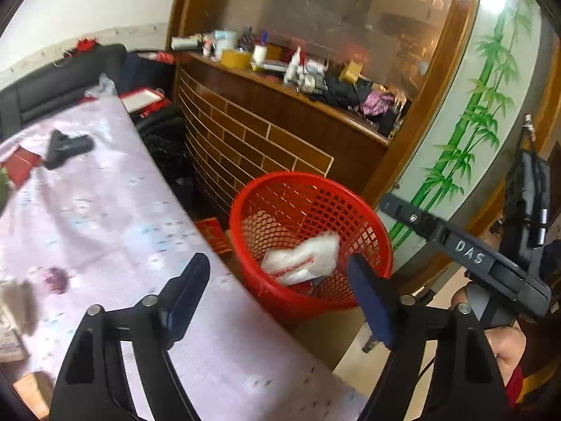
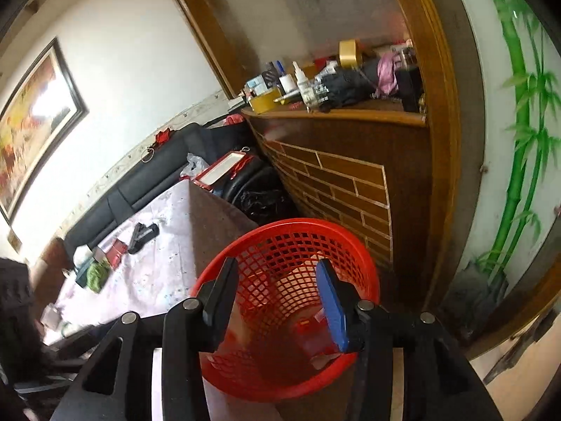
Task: Collect trash
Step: 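Return to the table and close the right tool on the orange box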
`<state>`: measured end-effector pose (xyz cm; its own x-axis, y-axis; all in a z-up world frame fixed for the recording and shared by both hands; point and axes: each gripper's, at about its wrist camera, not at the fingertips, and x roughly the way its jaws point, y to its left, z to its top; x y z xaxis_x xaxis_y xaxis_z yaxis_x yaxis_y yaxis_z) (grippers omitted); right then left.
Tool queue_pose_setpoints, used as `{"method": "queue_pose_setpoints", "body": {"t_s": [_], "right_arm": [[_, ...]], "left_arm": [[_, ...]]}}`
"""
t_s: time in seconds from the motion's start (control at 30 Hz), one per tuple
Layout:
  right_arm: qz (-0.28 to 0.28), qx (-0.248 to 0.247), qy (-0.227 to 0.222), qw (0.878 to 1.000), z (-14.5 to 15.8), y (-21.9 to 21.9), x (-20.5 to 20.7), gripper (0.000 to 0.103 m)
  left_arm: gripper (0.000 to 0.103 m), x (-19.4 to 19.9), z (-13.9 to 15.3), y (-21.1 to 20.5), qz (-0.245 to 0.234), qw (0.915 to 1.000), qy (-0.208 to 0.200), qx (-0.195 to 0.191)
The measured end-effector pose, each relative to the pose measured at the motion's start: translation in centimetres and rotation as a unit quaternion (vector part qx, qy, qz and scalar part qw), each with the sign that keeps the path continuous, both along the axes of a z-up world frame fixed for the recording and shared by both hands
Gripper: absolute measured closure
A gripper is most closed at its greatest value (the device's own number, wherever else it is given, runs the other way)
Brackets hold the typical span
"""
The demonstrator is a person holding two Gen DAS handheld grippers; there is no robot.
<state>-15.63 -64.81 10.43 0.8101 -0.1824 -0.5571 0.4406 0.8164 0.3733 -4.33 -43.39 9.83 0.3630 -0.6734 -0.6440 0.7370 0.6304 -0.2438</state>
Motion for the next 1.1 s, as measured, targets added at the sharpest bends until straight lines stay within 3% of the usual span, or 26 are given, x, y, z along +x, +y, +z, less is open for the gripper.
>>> {"method": "queue_pose_setpoints", "body": {"t_s": [0.1,0.23,0.33,0.43,0.57,0.7,0.87,0.97,1.1], "right_arm": [[0.019,-0.005,-0.002,1.000,0.2,1.5,-0.3,0.053],[0.057,-0.028,-0.004,0.998,0.9,5.5,-0.3,0.053],[0.091,-0.030,-0.010,0.995,1.1,8.5,-0.1,0.053],[0.129,-0.023,-0.009,0.991,0.8,11.8,0.6,0.053],[0.196,-0.027,0.008,0.980,0.1,16.5,2.2,0.053],[0.273,-0.058,0.026,0.960,0.1,22.4,3.8,0.045],[0.384,-0.060,0.056,0.920,-1.1,29.6,6.6,0.040],[0.422,-0.053,0.083,0.901,-2.3,33.1,9.2,0.040],[0.461,-0.027,0.110,0.880,-4.0,36.7,13.6,0.040]], "left_arm": [[0.011,-1.4,1.0,3.4,0.026,0.9992,-0.032,0.000],[0.007,-2.9,1.1,8.9,0.094,0.9937,-0.057,0.023],[0.007,-3.3,0.2,12.9,0.135,0.9895,-0.039,0.034],[0.007,-3.3,-1.2,18.4,0.165,0.9861,0.013,0.019],[0.007,-3.7,-2.2,25.3,0.177,0.9833,0.042,0.007],[0.007,-4.4,-2.9,32.4,0.226,0.9734,0.020,0.035],[0.007,-4.1,-3.5,39.2,0.273,0.9609,0.012,0.045],[0.007,-4.4,-3.2,41.3,0.284,0.9572,-0.007,0.057],[0.007,-4.5,-3.1,42.5,0.275,0.9597,-0.017,0.055]]}}
